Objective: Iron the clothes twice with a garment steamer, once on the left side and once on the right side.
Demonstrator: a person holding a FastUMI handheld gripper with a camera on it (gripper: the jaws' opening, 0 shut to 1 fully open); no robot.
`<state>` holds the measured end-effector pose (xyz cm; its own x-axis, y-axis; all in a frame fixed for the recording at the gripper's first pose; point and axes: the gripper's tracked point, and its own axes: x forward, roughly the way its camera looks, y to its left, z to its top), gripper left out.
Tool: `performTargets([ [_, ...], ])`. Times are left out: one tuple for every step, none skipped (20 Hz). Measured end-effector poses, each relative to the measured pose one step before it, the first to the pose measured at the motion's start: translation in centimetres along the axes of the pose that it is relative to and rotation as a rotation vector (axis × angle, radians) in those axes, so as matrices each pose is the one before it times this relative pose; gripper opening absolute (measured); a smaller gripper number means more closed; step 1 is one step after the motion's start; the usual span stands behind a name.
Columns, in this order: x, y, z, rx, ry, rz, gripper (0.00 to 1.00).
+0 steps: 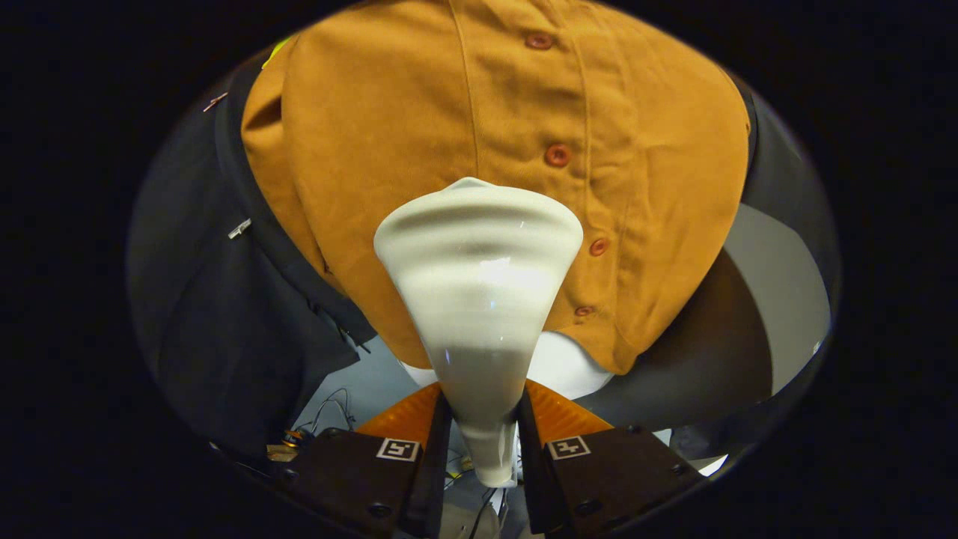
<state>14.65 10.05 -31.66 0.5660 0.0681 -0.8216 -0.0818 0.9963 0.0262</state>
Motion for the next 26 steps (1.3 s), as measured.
performTargets([
  [-1.174,-0.35,0.542,-0.00225,-0.03116,0.0032,0.47],
  [-1.046,-0.459,0.918,-0.00337,-0.03146,0.00098,0.47],
  [-1.307,-0.55,0.932,-0.00127,-0.03242,-0.0003,0.47],
  [-1.52,-0.413,1.288,0.00162,-0.03683,-0.00067,0.47],
  [-1.314,-0.331,1.251,0.00668,-0.03502,0.00003,0.47],
  [-1.178,-0.537,1.109,0.00815,-0.03332,-0.00122,0.47],
  [-1.134,-0.639,1.324,0.00989,-0.03429,-0.00542,0.47],
  [-1.138,-0.808,1.216,0.00731,-0.03524,-0.00767,0.47],
  [-0.737,-0.61,1.112,0.00686,-0.03488,-0.00486,0.47],
  [-0.541,-0.571,0.867,0.00431,-0.03282,-0.00237,0.47],
  [-0.728,-0.419,1.121,0.00306,-0.03316,-0.00382,0.47],
  [-0.553,-0.364,1.315,0.00512,-0.03407,-0.00441,0.47],
  [-0.171,-0.304,1.086,0.00708,-0.03607,-0.00377,0.47],
  [-0.332,-0.454,1.047,0.00654,-0.03855,-0.0005,0.47],
  [-0.396,-0.412,1.27,0.00378,-0.04167,0.00195,0.47],
  [-0.721,-0.292,1.148,0.00114,-0.04337,0.00239,0.47],
  [-0.492,-0.167,1.235,-0.00122,-0.04442,0.00539,0.47],
  [-0.52,-0.037,0.915,-0.00207,-0.04084,0.01081,0.47],
  [-0.447,-0.172,0.574,-0.00432,-0.03604,0.00998,0.47],
  [-0.89,-0.124,0.467,-0.00733,-0.03709,0.00758,0.47],
  [-0.55,0.048,0.598,-0.0112,-0.03255,0.00567,0.47],
  [-0.43,0.097,0.729,-0.00768,-0.02989,0.00447,0.46],
  [-0.333,0.021,0.616,-0.00259,-0.02711,0.00427,0.47],
  [-0.273,0.112,0.559,-0.00057,-0.0219,0.00353,0.46],
  [-0.191,-0.034,0.464,-0.00023,-0.01832,0.00238,0.46],
  [-0.253,-0.097,0.363,-0.00156,-0.01561,0.00064,0.46],
])
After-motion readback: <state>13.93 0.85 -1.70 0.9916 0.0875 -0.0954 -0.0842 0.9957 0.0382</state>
